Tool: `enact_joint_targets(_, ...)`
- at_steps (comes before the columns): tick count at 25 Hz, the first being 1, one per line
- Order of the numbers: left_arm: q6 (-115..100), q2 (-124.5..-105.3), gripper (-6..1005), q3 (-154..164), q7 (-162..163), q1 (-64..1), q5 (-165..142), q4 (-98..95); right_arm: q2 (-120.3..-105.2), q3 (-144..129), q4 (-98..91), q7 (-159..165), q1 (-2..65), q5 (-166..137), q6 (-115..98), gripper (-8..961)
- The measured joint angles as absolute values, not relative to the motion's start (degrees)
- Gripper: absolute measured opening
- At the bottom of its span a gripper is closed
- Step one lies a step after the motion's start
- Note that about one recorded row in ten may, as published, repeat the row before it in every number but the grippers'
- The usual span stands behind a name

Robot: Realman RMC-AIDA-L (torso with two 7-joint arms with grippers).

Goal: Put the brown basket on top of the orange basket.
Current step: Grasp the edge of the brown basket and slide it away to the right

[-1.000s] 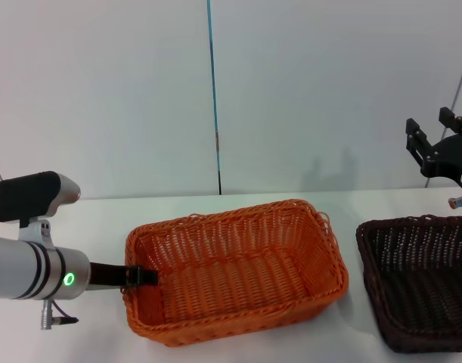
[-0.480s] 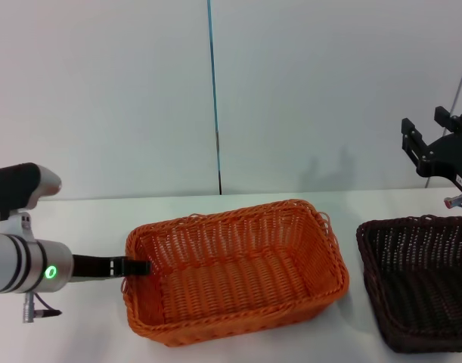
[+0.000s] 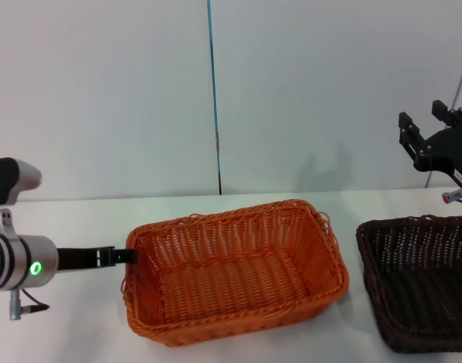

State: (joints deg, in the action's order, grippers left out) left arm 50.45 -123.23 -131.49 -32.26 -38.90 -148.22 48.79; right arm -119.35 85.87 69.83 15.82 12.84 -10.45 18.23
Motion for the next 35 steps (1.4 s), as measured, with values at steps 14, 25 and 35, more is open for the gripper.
enact_joint_targets(14, 44.57, -123.71, 939, -131.96, -31.06, -33.12, -140.32, 55.94, -119.43, 85.77, 72.47, 18.14, 12.26, -9.84, 17.82, 500)
enact_joint_targets(25, 28.40, -123.94, 938, -119.89, -39.60, -25.65, -130.15, 58.78, -119.35, 85.79, 74.96, 21.88, 11.38, -9.84, 17.64, 500)
enact_joint_targets(35, 12.44, -123.98, 937, -109.32, -39.53, -19.84, -125.39, 61.84, -119.27, 85.53, 81.02, 26.81, 10.54, -9.84, 6.28, 499)
